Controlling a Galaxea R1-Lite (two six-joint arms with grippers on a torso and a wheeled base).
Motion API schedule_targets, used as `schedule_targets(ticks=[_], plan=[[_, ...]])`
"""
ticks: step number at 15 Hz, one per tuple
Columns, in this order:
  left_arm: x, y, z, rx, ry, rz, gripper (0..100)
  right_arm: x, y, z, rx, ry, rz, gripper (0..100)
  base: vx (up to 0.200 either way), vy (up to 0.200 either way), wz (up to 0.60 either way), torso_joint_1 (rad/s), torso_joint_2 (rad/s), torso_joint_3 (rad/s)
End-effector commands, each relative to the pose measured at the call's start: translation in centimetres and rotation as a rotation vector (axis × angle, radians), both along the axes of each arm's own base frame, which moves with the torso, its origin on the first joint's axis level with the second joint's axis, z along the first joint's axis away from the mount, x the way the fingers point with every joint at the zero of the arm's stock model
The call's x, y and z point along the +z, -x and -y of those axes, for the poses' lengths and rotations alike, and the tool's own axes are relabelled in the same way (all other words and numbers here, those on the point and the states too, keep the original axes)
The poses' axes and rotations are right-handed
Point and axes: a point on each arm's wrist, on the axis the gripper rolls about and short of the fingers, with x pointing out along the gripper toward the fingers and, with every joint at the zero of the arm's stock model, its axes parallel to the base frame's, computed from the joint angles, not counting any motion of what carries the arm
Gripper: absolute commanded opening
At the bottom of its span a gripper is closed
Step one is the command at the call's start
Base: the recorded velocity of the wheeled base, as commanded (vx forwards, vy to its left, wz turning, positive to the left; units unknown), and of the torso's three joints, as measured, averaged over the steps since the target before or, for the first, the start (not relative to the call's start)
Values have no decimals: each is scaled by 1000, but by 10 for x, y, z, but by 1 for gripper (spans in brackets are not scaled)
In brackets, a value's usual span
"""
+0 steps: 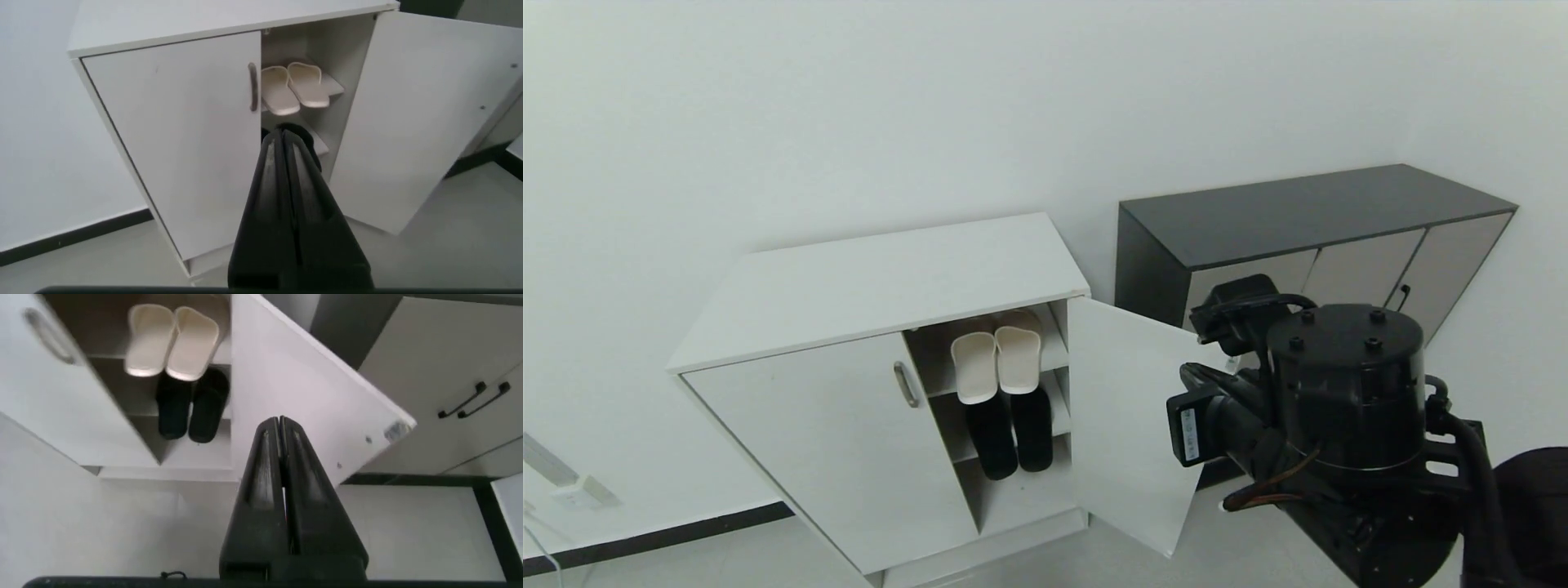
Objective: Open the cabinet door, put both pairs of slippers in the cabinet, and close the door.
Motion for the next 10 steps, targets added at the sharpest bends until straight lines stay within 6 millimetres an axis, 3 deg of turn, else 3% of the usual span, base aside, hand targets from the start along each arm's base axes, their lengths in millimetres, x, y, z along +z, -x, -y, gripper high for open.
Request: schedule_targets(ticks=[1,3,4,5,7,10], plan=[[0,0,0,-1,0,-2,0,-1,-6,3,-21,1,-1,0,0,0,0,0,0,0],[0,0,0,-1,0,-2,0,-3,-19,8,-62,19,-4,0,0,0,0,0,0,0],[0,0,0,-1,-1,-2,0,0,-41,13,-102,8,1,0,0,0,0,0,0,0],[0,0,0,-1,-1,-2,0,1,-49,16,-113,0,3,0,0,0,0,0,0,0],[0,0,0,-1,0,-2,0,10,-101,32,-205,-31,12,0,0,0,0,0,0,0],[0,0,0,-1,-1,-2,0,10,-142,43,-226,-41,-22,0,0,0,0,0,0,0]])
